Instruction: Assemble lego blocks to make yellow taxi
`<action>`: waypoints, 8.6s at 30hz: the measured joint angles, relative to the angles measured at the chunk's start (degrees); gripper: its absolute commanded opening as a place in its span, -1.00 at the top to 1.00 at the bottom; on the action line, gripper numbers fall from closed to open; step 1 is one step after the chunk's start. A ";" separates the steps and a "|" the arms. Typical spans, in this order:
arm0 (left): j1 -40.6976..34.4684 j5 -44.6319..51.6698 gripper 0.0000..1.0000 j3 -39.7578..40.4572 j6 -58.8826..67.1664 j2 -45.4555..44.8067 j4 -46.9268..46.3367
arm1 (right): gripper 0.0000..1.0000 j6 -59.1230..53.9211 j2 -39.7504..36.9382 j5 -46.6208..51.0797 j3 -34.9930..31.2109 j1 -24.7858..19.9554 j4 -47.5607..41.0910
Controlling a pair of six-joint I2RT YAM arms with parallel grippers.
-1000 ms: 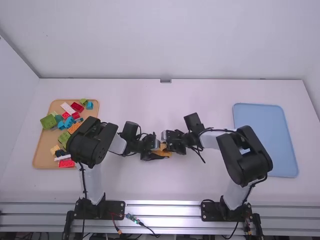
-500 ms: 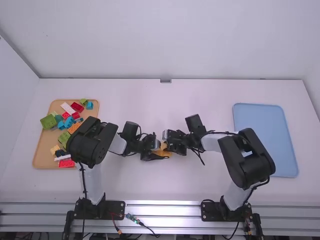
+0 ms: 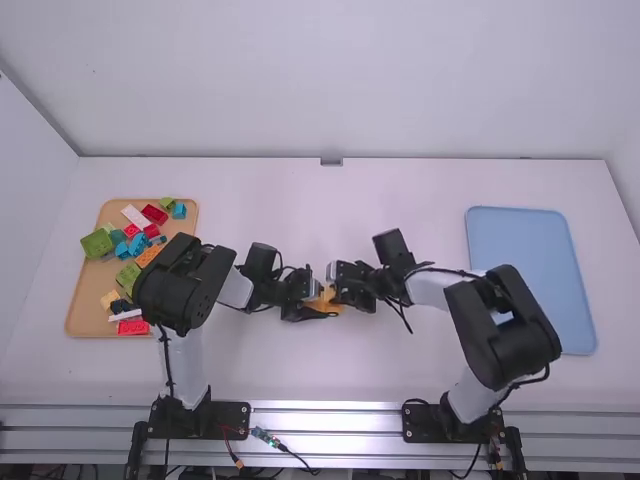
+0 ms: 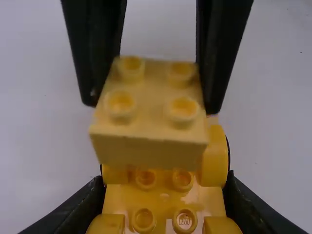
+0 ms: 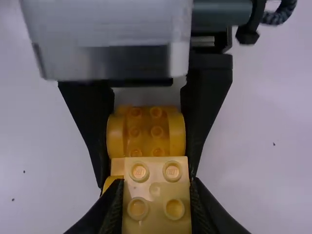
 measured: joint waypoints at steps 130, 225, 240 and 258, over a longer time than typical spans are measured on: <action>0.50 -21.40 -0.98 11.13 -3.19 -21.81 -44.74 | -0.98 20.26 -27.98 27.89 -0.50 -6.38 -19.50; 60.33 -62.20 -0.40 31.01 -137.92 -7.85 -63.71 | -0.97 21.09 -27.98 28.09 -0.50 -5.90 -11.23; 60.33 -64.41 0.20 26.51 -140.82 -7.85 -58.64 | -0.98 20.46 -27.98 28.06 -0.50 -5.90 -12.37; 60.33 -62.97 0.95 33.68 -137.94 -7.85 -69.40 | -0.97 20.04 -27.98 28.09 -0.50 -5.90 -12.28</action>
